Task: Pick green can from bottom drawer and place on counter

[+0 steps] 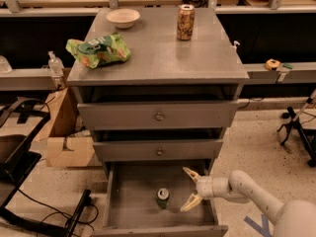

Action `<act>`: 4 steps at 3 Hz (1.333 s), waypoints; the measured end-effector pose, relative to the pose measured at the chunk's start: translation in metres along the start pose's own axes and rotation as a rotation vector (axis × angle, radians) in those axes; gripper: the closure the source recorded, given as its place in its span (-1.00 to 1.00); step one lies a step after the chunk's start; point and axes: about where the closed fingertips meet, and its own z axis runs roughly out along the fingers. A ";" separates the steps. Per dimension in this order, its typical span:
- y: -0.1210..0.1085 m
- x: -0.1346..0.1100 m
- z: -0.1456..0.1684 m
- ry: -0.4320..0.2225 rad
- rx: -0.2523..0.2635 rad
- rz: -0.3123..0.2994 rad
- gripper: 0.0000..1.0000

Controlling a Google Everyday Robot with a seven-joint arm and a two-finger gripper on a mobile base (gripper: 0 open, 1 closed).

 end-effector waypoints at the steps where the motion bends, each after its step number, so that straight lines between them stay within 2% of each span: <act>1: -0.008 0.039 0.036 -0.023 -0.022 0.005 -1.00; 2: -0.008 0.064 0.069 -0.039 -0.057 0.011 -1.00; 3: 0.006 0.084 0.112 -0.044 -0.132 0.032 -0.97; 4: 0.018 0.093 0.137 -0.045 -0.181 0.051 -0.52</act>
Offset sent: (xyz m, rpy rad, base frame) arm 0.0319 0.0576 -0.1304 0.0555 0.0446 0.0876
